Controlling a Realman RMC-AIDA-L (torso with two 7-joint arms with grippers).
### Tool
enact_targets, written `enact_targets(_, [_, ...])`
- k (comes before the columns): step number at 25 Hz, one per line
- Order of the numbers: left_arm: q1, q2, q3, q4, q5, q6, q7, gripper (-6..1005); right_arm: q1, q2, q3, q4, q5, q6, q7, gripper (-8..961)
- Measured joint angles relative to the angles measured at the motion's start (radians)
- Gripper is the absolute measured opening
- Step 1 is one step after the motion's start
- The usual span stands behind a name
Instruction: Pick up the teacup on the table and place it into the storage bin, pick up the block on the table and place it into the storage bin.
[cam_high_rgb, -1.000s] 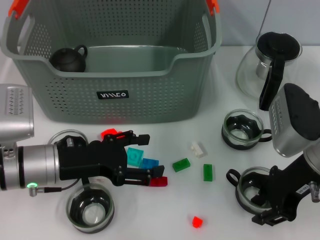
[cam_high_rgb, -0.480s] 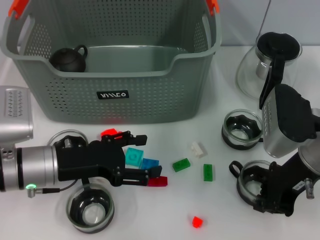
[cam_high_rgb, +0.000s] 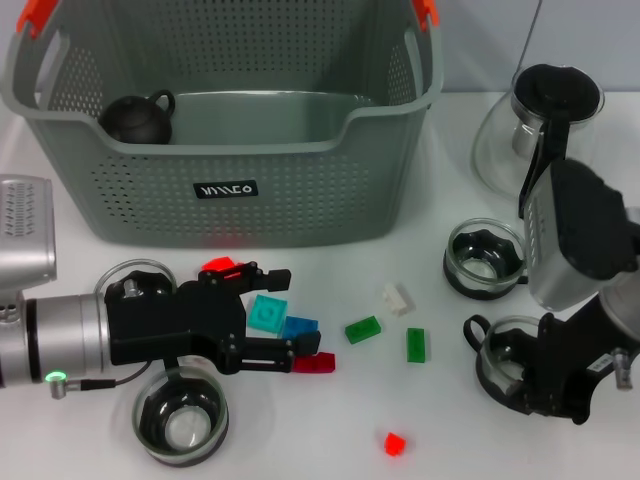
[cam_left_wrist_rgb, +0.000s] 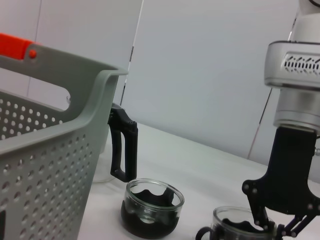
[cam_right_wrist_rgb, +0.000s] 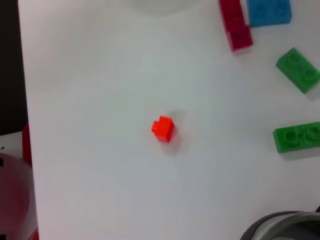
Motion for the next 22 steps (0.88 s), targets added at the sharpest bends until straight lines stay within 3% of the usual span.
enact_targets(4, [0.002, 0.001, 0.0, 0.002, -0.006, 0.011, 0.0, 928, -0.021, 0.0, 0.072, -0.143, 0.03, -0.099, 0.01, 72])
enact_targets(14, [0.002, 0.0, 0.0, 0.002, -0.008, 0.015, 0.001, 928, 0.0, -0.002, 0.178, -0.251, 0.099, -0.214, 0.008, 61])
enact_targets(18, [0.002, 0.0, 0.0, 0.0, -0.008, 0.015, 0.001, 928, 0.049, -0.002, 0.23, -0.256, 0.138, -0.246, 0.013, 61])
enact_targets(22, [0.0, -0.002, 0.0, 0.001, -0.009, 0.015, 0.001, 928, 0.149, -0.003, 0.291, -0.255, 0.214, -0.268, 0.051, 61])
